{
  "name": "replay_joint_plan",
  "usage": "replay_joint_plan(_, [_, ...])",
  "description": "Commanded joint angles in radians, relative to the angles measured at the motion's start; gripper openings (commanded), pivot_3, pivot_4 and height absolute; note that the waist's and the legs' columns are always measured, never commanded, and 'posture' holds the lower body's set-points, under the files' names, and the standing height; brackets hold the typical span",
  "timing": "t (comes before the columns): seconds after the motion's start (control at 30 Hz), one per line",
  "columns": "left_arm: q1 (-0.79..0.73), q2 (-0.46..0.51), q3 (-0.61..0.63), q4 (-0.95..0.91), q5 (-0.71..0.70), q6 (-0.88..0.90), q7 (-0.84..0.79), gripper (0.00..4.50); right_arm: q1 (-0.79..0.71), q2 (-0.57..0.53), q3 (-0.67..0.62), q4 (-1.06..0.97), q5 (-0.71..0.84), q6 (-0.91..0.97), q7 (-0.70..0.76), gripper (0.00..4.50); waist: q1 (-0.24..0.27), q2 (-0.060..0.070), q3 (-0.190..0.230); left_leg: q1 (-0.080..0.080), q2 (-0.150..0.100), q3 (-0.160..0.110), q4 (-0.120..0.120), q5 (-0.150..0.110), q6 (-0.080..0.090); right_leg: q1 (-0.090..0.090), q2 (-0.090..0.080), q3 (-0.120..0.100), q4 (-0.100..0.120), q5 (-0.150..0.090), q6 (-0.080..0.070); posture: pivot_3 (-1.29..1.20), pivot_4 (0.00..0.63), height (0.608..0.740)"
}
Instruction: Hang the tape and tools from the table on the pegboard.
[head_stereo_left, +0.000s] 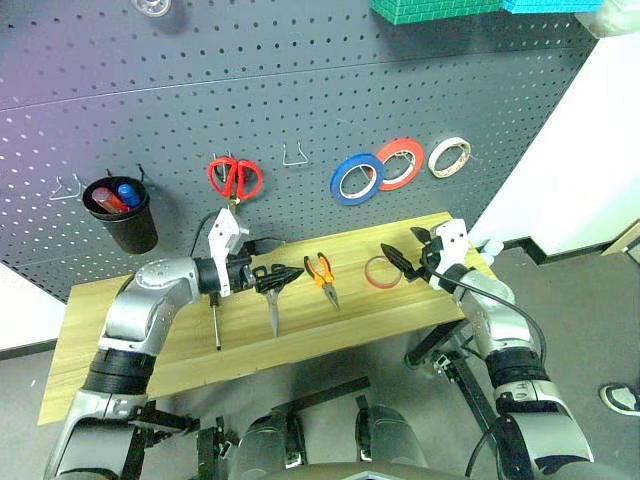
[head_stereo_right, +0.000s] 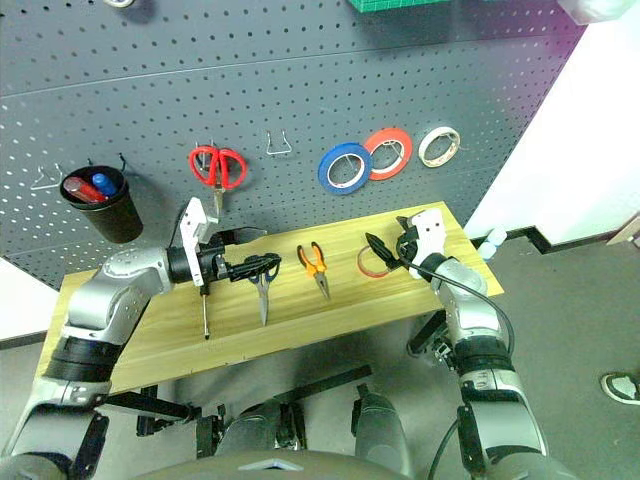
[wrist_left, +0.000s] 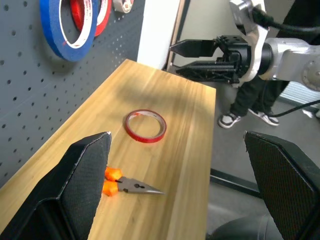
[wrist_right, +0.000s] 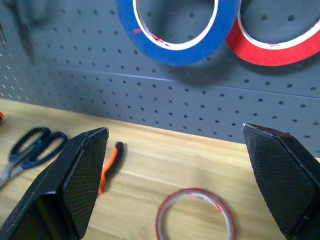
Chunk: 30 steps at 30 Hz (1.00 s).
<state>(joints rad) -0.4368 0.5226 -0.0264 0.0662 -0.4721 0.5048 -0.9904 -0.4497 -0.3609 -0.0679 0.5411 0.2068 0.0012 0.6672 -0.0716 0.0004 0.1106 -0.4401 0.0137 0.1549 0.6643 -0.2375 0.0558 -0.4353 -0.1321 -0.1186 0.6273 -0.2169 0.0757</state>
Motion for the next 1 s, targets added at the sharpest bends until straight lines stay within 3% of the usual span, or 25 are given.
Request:
replay_joint_plan(0.03, [-0.026,-0.018,-0.005,0.038,0.026,-0.050,-0.001,4.45,-0.038,-0.015,-0.013,0.021,-0.016,-0.038,-0.011,4.50,-0.001,0.000,0.000,0.001,0.000,0.000,0.000,0.000,0.000,0.001,0.000,0.000,0.000,0.000,0.000,-0.12,0.051,0.723])
replay_joint_plan(0.37, [-0.033,-0.051,-0.002,0.063,0.034,-0.060,-0.016,4.45,-0.003,0.015,0.019,0.008,-0.047,-0.076,-0.018,4.50,-0.006,0.000,0.000,0.001,0.000,0.000,0.000,0.000,0.000,0.000,-0.001,0.000,0.001,0.000,0.000,-0.14,0.062,0.723])
replay_joint_plan(1.0, [-0.032,-0.047,-0.020,0.022,0.083,-0.074,0.009,4.45,-0.071,-0.022,0.079,0.098,-0.143,-0.090,-0.004,4.50,-0.003,0.000,0.000,0.001,0.001,0.000,0.001,0.000,0.000,0.000,-0.002,0.001,0.001,-0.001,-0.002,-0.12,0.095,0.723])
